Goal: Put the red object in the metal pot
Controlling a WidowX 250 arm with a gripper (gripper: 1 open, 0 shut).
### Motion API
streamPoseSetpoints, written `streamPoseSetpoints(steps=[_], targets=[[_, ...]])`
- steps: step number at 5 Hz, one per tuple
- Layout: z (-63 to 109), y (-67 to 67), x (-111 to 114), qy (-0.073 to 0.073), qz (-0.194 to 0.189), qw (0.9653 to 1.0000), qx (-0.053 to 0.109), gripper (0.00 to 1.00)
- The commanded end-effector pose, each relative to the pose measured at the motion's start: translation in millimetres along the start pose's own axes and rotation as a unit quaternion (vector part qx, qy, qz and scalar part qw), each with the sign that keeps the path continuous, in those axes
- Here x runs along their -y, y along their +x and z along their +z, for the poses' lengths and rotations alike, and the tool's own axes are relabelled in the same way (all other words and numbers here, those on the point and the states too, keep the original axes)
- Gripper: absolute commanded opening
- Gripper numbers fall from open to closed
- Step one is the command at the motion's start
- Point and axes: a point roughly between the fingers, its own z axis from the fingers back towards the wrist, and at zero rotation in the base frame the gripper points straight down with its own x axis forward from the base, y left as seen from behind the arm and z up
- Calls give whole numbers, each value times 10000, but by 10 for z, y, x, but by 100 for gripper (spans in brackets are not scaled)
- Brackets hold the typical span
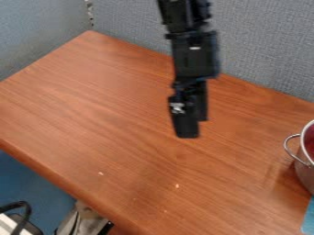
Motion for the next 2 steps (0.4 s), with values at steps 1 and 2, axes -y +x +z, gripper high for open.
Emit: streamPoseSetpoints(steps=[1, 2], targets=[[262, 273, -9, 188, 141, 9997, -10, 100], [410, 570, -44, 169, 276, 9994, -100, 100]])
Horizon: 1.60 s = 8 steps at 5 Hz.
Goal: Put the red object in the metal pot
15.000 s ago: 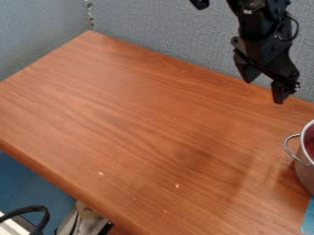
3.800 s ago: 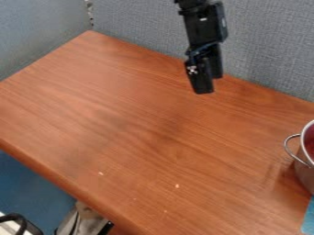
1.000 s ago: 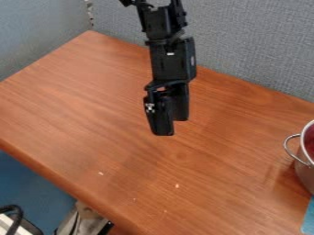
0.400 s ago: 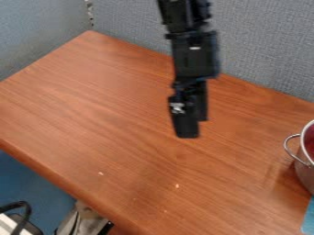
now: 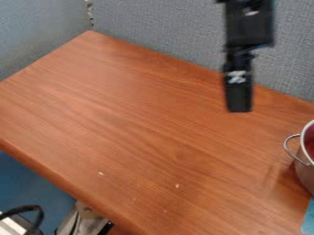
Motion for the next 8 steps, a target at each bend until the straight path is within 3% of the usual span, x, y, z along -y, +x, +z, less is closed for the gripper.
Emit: streamPoseSetpoints(steps=[1, 2, 3, 5, 6, 8], targets=[[181, 291, 0, 60, 67, 10000, 11, 100], [272, 453, -51, 23, 421, 9988, 244, 100], [421, 544, -77, 20, 833, 9953, 499, 100], [599, 104, -334, 289, 1472, 9867, 633, 100], [575, 114, -440, 350, 1595, 9828, 865, 100], [591, 46, -660, 507, 1953, 9706, 1315, 100]])
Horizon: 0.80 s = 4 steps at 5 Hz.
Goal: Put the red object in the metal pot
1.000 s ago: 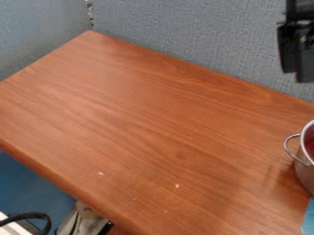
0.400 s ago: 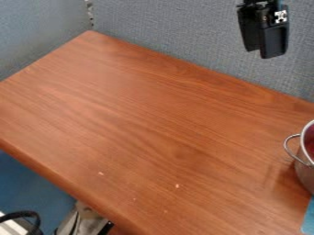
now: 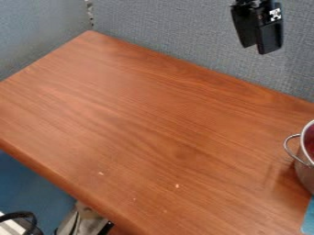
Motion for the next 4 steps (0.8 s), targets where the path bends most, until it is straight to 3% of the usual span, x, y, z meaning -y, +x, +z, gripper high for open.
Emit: streamPoseSetpoints(steps=[1, 2, 4], targets=[[117, 12, 93, -100, 63, 9995, 289, 100], [144, -10, 161, -266, 124, 9987, 420, 100], [144, -279, 167, -242, 468, 9982, 303, 100]])
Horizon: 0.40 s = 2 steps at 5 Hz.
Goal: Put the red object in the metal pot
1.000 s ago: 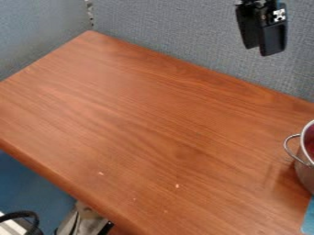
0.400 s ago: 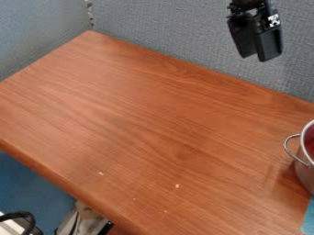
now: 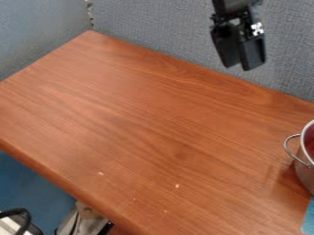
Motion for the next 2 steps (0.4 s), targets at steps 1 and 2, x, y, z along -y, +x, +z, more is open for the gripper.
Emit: streamPoseSetpoints(steps=[1, 2], targets=[[-11, 81, 64, 95, -86, 9999, 78, 100], [-212, 163, 39, -25, -65, 10000, -39, 100]])
